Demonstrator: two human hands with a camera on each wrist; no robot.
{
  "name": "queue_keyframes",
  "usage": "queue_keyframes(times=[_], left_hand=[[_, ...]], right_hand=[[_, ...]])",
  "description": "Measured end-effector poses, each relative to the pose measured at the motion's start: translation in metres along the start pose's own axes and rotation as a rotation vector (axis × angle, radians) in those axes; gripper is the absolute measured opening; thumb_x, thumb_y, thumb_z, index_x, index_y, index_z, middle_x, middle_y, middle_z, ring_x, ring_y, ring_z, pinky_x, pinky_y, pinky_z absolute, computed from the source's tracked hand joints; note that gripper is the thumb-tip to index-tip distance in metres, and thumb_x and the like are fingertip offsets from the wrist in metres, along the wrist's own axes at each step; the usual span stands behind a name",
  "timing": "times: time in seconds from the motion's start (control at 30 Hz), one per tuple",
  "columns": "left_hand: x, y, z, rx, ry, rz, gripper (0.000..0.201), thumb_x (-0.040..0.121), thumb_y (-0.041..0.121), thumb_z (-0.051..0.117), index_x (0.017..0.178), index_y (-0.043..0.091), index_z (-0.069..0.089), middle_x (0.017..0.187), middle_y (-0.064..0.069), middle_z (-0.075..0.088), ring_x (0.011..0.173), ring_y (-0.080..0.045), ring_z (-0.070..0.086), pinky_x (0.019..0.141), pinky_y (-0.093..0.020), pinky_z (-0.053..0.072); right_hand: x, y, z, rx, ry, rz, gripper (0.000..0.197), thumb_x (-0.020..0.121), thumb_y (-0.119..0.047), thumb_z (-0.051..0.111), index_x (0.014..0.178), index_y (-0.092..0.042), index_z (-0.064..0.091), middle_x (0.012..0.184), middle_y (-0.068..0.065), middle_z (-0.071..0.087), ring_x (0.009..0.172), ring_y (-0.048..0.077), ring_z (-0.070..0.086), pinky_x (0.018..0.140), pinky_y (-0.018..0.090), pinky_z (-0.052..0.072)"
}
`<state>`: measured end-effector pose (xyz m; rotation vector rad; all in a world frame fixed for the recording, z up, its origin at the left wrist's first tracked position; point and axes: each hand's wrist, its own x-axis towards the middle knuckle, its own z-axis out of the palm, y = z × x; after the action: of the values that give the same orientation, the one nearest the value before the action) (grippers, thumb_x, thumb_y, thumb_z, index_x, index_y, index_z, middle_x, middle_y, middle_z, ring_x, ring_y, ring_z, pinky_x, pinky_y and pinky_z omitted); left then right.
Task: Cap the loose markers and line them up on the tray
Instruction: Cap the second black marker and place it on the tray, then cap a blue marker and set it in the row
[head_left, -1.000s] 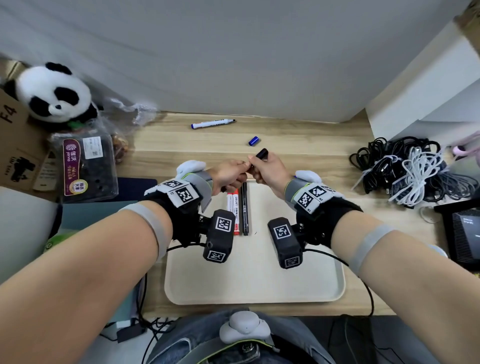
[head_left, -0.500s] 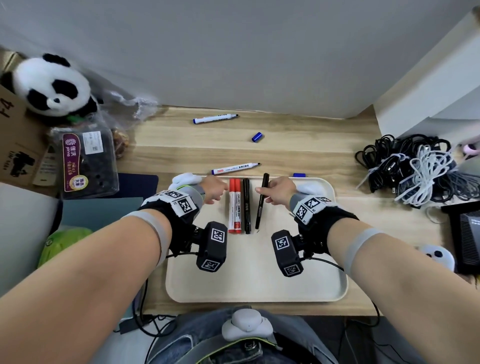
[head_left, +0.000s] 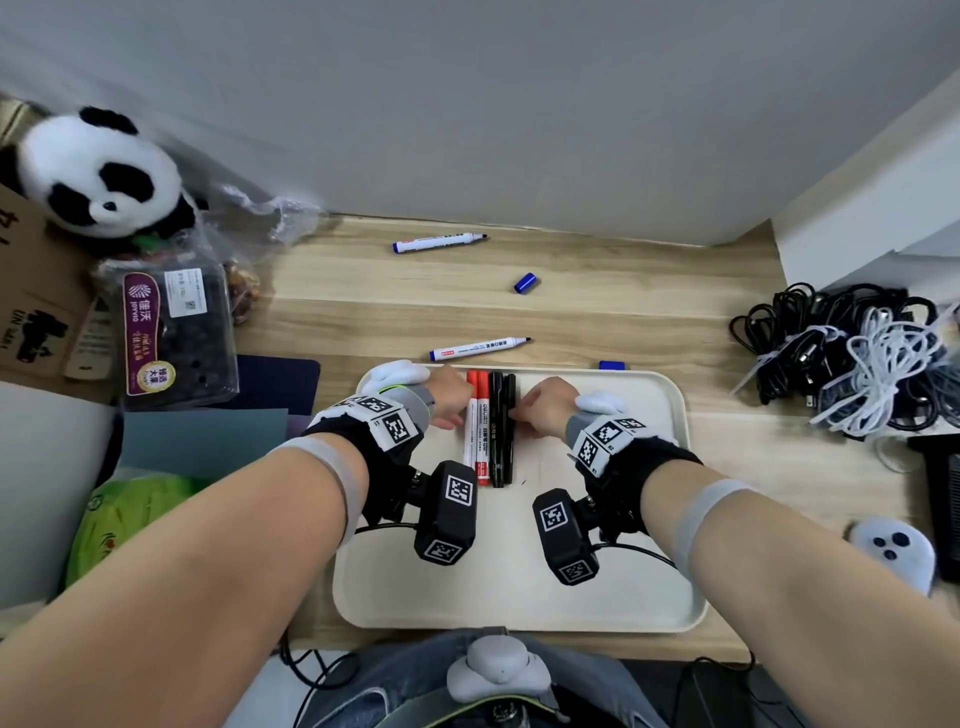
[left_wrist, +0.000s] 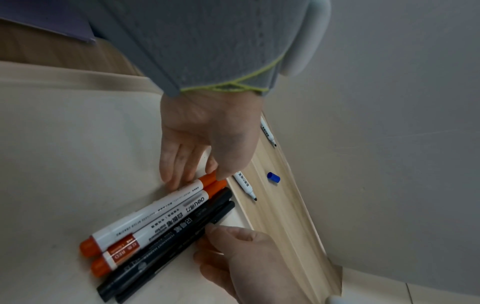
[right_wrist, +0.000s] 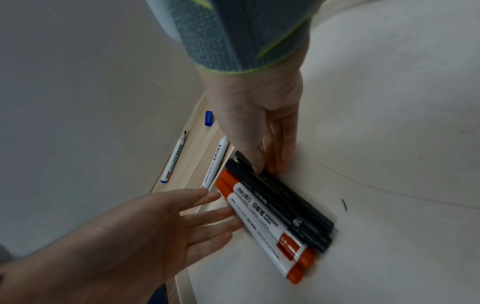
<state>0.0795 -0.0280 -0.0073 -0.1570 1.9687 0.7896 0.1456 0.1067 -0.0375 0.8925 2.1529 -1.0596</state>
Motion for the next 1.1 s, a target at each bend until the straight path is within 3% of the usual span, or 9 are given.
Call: queue_keyframes(times=[0.2,0.27,0.33,0.43,0.57,0.67,0.73,0.83,1.1], left_hand=[[0.003,0.000,-0.003,0.022,-0.008,0.006,0.033,0.099,0.010,0.039,0.067,0.019,0.042,0.070,0.002,0.049,0.059,-0.010,0.049,0.057,-0.023,0.044],[0.005,0.002,-0.007,0.052,0.016,0.011,0.035,0.099,0.010,0.038,0.065,0.019,0.042,0.068,0.002,0.047,0.058,-0.010,0.046,0.055,-0.022,0.042],[0.009,0.007,-0.012,0.073,0.056,0.037,0.034,0.098,0.009,0.039,0.065,0.018,0.043,0.068,0.001,0.047,0.059,-0.014,0.047,0.056,-0.025,0.042],[0.014,0.015,-0.017,0.139,0.139,0.074,0.022,0.095,0.008,0.041,0.077,0.009,0.053,0.070,-0.006,0.051,0.075,-0.026,0.049,0.065,-0.031,0.039],[0.020,0.024,-0.018,0.237,0.220,0.117,0.019,0.096,0.013,0.042,0.096,0.009,0.060,0.086,-0.010,0.055,0.081,-0.026,0.049,0.069,-0.030,0.039],[0.023,0.029,-0.018,0.276,0.250,0.111,0.027,0.093,0.010,0.043,0.113,0.008,0.062,0.103,-0.015,0.063,0.084,-0.025,0.051,0.075,-0.033,0.044],[0.028,0.030,-0.017,0.290,0.253,0.108,0.027,0.091,0.009,0.045,0.112,0.012,0.062,0.114,-0.014,0.065,0.089,-0.028,0.058,0.083,-0.035,0.050],[0.031,0.033,-0.015,0.341,0.252,0.099,0.027,0.085,0.013,0.048,0.108,0.019,0.062,0.117,-0.012,0.062,0.101,-0.031,0.062,0.088,-0.038,0.053],[0.045,0.036,-0.018,0.517,0.284,0.070,0.027,0.081,0.017,0.054,0.104,0.031,0.054,0.118,-0.004,0.048,0.096,-0.024,0.053,0.090,-0.038,0.051]], right_hand=[[0.004,0.003,-0.002,0.031,-0.019,-0.044,0.022,0.080,-0.023,0.071,0.085,-0.002,0.074,0.078,0.008,0.067,0.071,0.022,0.062,0.082,0.037,0.056],[0.008,0.005,-0.011,0.076,0.001,-0.029,0.020,0.083,-0.023,0.067,0.069,-0.009,0.069,0.074,0.009,0.068,0.060,0.021,0.062,0.071,0.034,0.058],[0.011,0.007,-0.025,0.165,0.099,0.015,0.018,0.088,-0.023,0.061,0.075,-0.011,0.063,0.074,0.009,0.067,0.057,0.019,0.061,0.061,0.030,0.055],[0.017,0.016,-0.054,0.052,0.315,0.049,0.019,0.088,-0.022,0.053,0.098,-0.010,0.064,0.092,0.010,0.068,0.084,0.030,0.064,0.075,0.030,0.050],[0.025,0.038,-0.083,-0.031,0.423,0.136,0.021,0.084,-0.020,0.055,0.104,-0.014,0.061,0.112,0.010,0.065,0.094,0.030,0.062,0.072,0.028,0.045],[0.029,0.048,-0.091,-0.175,0.334,0.178,0.030,0.084,-0.037,0.057,0.102,-0.012,0.061,0.092,0.007,0.066,0.081,0.029,0.062,0.074,0.030,0.048],[0.034,0.049,-0.091,-0.201,0.305,0.176,0.032,0.086,-0.039,0.055,0.099,-0.011,0.063,0.083,0.005,0.064,0.073,0.028,0.059,0.072,0.030,0.048],[0.042,0.040,-0.083,-0.172,0.275,0.120,0.026,0.088,-0.033,0.057,0.104,-0.013,0.063,0.099,0.008,0.065,0.080,0.027,0.055,0.070,0.028,0.043],[0.059,0.021,-0.057,0.013,0.289,-0.126,0.018,0.086,-0.020,0.062,0.102,-0.013,0.060,0.109,0.008,0.063,0.100,0.025,0.058,0.087,0.033,0.047]])
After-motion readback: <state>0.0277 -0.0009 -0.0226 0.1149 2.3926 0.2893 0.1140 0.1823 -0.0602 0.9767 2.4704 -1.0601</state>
